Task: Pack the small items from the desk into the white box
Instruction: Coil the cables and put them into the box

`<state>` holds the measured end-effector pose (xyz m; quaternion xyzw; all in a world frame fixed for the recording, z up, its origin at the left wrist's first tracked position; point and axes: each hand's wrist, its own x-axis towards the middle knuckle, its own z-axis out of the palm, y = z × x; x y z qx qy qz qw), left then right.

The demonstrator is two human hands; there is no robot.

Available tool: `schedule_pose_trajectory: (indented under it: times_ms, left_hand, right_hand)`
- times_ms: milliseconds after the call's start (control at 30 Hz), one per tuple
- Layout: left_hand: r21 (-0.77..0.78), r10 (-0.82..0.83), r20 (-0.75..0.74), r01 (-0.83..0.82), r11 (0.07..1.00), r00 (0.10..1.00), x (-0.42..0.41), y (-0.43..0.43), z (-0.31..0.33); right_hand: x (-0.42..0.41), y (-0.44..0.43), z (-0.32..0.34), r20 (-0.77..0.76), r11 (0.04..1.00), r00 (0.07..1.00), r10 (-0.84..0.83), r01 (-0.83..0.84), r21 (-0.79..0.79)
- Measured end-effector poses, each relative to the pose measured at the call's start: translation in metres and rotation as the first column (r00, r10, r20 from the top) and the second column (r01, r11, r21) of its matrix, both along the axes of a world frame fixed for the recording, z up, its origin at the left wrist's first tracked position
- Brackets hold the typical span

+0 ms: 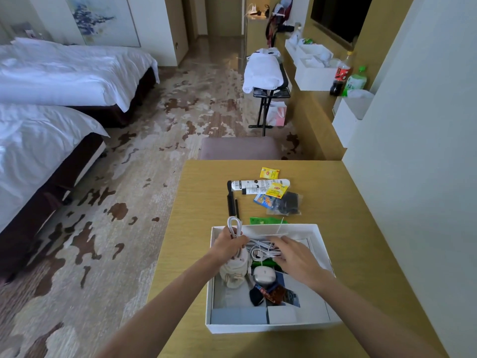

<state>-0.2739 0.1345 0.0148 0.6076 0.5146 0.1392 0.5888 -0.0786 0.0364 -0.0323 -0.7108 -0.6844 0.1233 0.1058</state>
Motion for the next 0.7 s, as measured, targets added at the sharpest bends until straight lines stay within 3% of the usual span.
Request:
schedule_pose_trajectory:
  times_ms: [100,200,300,367,500,700]
  left_hand:
    - [-0.032,-0.067,-0.066,0.065,0.997,0.996,0.003,-0.005,0.0]
    - [-0.012,-0.105,0.032,0.106,0.994,0.994,0.009,-0.01,0.005]
    - [-0.006,-0.136,0.195,0.14,0.99,0.971,0.017,-0.017,0.012]
    - [0.022,-0.17,0.264,0.17,0.985,0.949,0.022,-0.021,0.015]
    - [0.065,-0.245,0.297,0.236,0.97,0.923,0.032,-0.024,0.017]
    - [-0.124,-0.189,0.347,0.245,0.962,0.919,0.039,-0.03,0.013]
  right_hand:
    - [0.006,-0.009,0.011,-0.088,0.996,0.993,-0.076,0.079,0.04]
    - [0.006,-0.016,0.022,-0.278,0.972,0.941,-0.194,0.223,0.079]
    - [-0.001,-0.016,0.041,-0.609,0.963,0.762,-0.221,0.268,-0.014]
    - [-0.006,-0.015,0.052,-0.732,0.969,0.652,-0.198,0.242,-0.046]
    - [-0.008,-0.014,0.06,-0.784,0.954,0.597,-0.17,0.3,0.021]
    - [-0.005,-0.02,0.054,-0.702,0.959,0.685,-0.193,0.283,0.013]
